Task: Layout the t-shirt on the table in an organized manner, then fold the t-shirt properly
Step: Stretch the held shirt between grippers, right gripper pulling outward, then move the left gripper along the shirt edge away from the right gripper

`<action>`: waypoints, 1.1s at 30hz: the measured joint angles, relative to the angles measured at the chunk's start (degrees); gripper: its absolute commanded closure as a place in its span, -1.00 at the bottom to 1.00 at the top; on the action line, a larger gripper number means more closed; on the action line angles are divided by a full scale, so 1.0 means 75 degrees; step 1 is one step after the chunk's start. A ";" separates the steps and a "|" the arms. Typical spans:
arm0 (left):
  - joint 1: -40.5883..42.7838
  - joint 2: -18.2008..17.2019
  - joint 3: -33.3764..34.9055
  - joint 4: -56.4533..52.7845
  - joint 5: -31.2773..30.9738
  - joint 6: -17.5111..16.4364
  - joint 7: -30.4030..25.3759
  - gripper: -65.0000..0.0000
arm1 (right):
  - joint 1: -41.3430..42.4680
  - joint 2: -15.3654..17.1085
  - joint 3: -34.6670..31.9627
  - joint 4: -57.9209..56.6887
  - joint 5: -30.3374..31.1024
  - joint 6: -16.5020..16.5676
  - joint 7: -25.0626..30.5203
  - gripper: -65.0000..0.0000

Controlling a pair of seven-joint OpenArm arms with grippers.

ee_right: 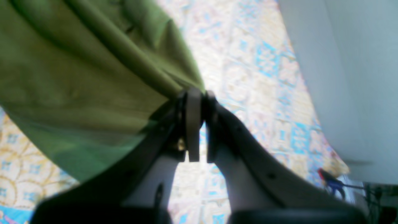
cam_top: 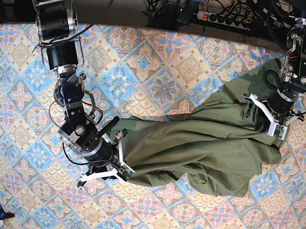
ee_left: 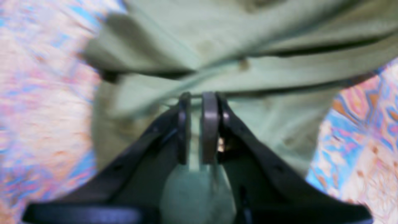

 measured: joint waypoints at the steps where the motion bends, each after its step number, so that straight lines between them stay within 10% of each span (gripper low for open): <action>1: 0.0064 -0.0012 -0.0003 0.0131 0.0073 0.0017 0.0067 0.80 | 0.0000 0.0087 0.0041 0.0052 0.0070 0.0041 0.0064 0.96; 20: 0.1099 -0.0326 0.0055 0.0536 0.0070 -0.0093 0.0044 0.79 | 0.0006 0.1227 0.2652 -0.0501 0.0020 0.0041 0.0006 0.96; 33: 0.0577 0.0105 -0.0082 -0.0612 -0.0682 0.0009 0.0108 0.18 | -0.0568 0.1539 0.3080 -0.1035 0.0035 0.0073 0.0117 0.96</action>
